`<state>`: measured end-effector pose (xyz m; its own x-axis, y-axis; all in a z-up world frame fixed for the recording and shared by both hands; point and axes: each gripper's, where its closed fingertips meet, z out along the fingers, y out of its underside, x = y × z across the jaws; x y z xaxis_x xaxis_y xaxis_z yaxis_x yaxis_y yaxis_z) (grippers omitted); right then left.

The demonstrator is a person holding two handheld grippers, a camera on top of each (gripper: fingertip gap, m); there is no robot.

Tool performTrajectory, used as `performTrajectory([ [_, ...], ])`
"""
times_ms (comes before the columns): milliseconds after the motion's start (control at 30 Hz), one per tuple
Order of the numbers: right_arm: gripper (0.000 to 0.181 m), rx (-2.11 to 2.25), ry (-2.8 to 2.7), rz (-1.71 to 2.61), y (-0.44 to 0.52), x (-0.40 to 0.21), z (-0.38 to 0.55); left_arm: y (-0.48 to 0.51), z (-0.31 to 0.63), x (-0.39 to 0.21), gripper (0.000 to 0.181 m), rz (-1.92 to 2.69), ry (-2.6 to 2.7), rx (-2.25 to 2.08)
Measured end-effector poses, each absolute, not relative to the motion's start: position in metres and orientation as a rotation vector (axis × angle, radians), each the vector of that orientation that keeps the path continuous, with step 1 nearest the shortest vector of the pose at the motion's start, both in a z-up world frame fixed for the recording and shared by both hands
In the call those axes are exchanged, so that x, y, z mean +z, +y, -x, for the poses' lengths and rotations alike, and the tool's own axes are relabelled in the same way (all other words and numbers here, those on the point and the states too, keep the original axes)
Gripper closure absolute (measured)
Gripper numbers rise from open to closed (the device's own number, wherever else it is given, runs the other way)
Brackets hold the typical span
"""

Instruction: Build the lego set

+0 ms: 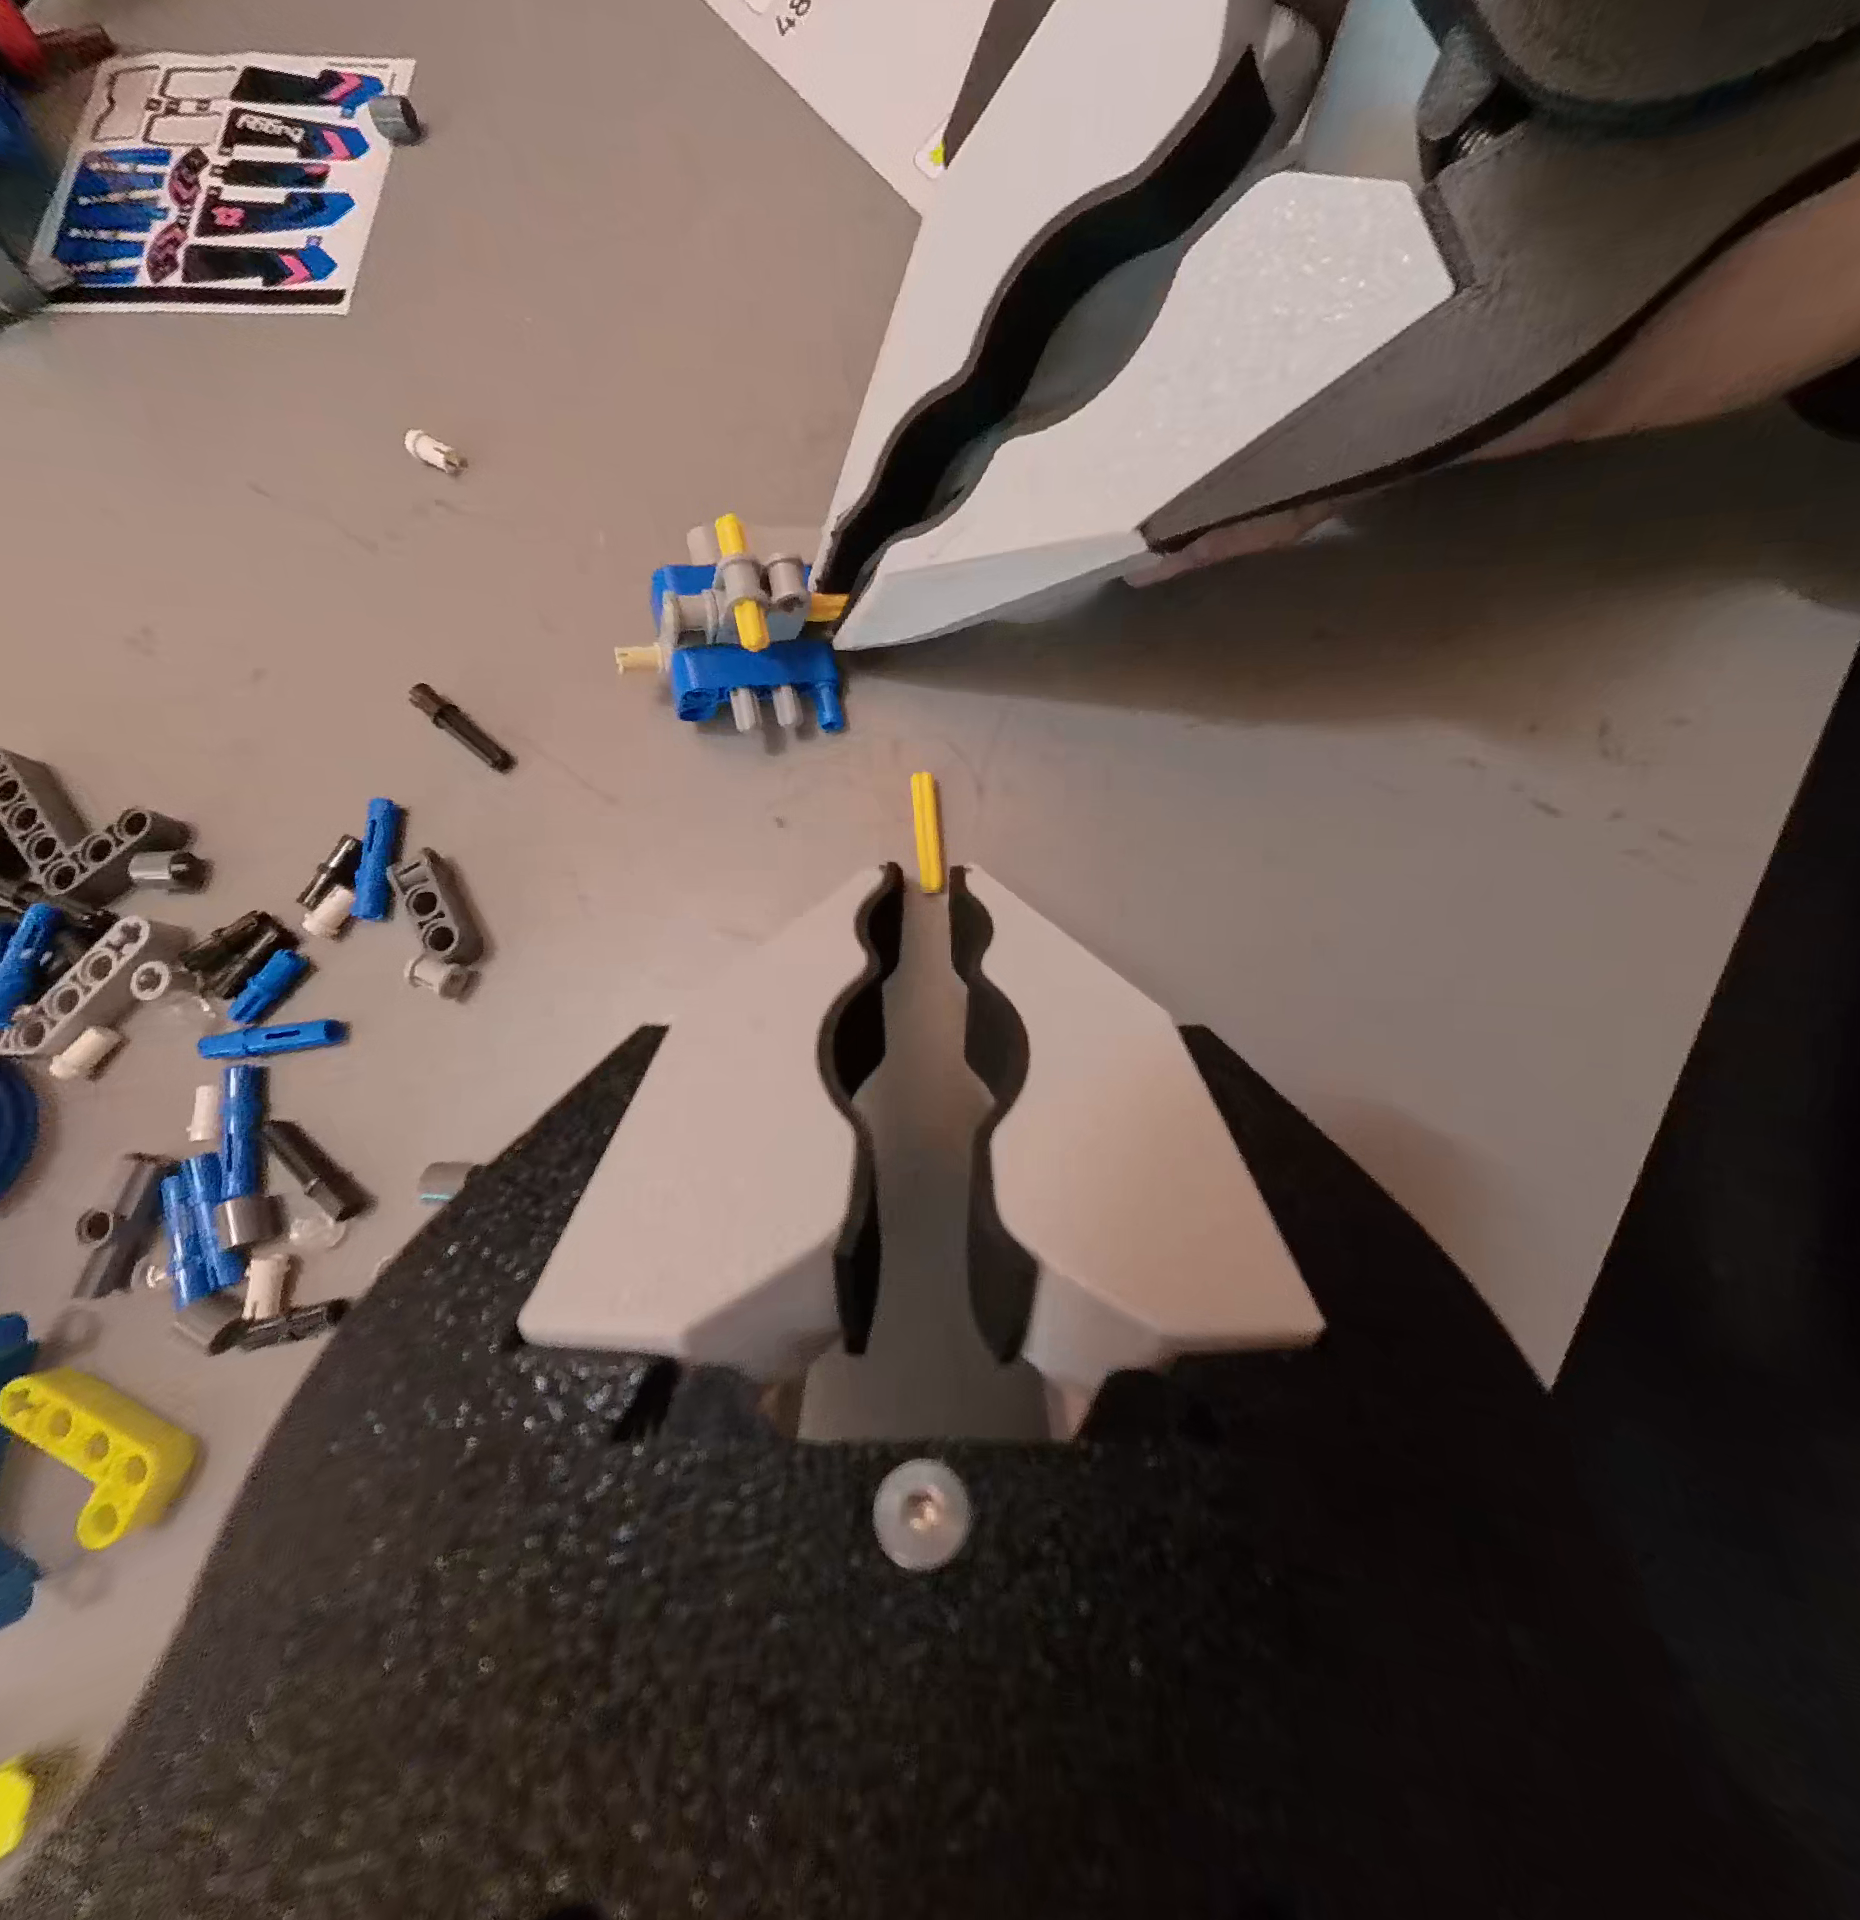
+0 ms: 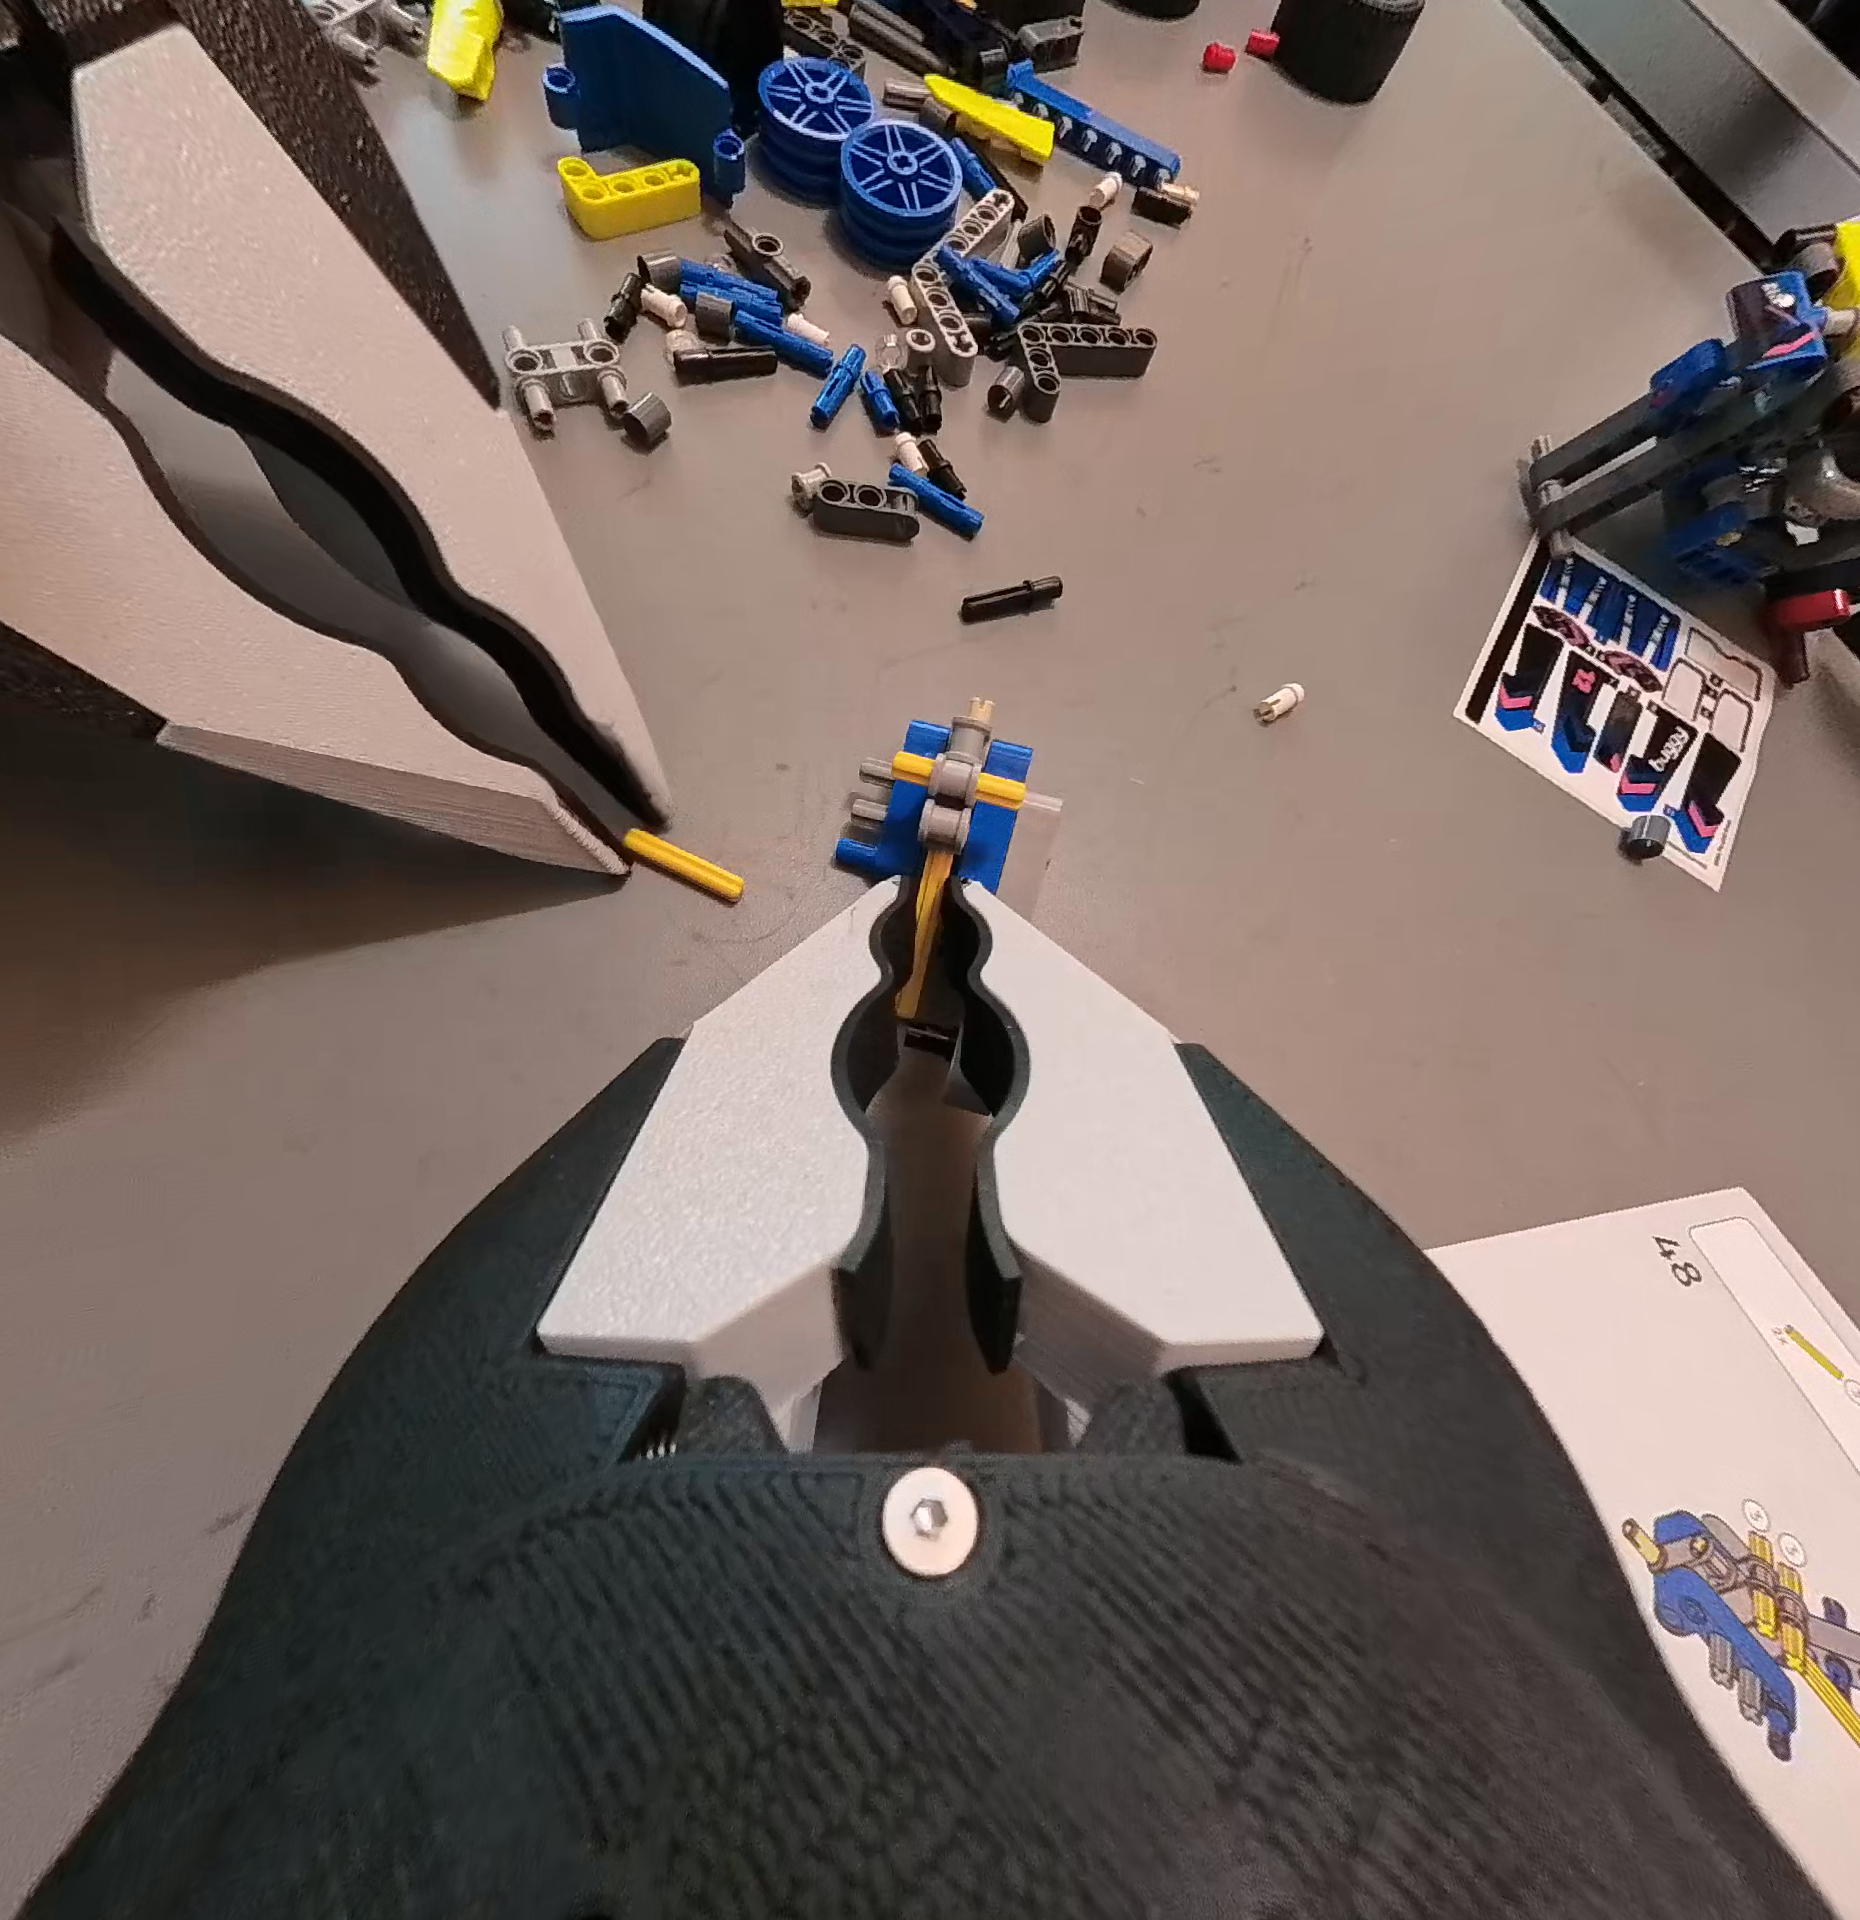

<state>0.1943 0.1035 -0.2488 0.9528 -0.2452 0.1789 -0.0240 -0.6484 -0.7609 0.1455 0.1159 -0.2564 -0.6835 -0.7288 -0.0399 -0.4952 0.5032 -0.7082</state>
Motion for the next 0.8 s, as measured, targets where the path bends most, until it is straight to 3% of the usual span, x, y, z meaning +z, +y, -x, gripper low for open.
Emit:
performTrajectory([
  [133, 0.177, -0.287, 0.143, 2.253, 0.103, -0.248, -0.188, 0.116, -0.147, -0.256, 0.181, 1.005, 2.404, -0.998],
  [200, 0.154, -0.293, 0.111, 2.219, 0.1, -0.238, -0.19, 0.117, -0.149, -0.249, 0.181, 0.994, 2.357, -1.041],
  [233, 0.152, -0.302, 0.074, 2.206, 0.098, -0.231, -0.189, 0.117, -0.15, -0.242, 0.181, 0.977, 2.325, -1.082],
  [467, 0.161, -0.373, -0.496, 2.118, 0.1, -0.217, -0.142, 0.109, -0.146, -0.221, 0.181, 0.867, 2.323, -1.169],
  [800, 0.177, -0.745, -0.645, 2.064, 0.108, -0.223, -0.151, 0.103, -0.144, -0.221, 0.181, 0.901, 2.346, -1.204],
])
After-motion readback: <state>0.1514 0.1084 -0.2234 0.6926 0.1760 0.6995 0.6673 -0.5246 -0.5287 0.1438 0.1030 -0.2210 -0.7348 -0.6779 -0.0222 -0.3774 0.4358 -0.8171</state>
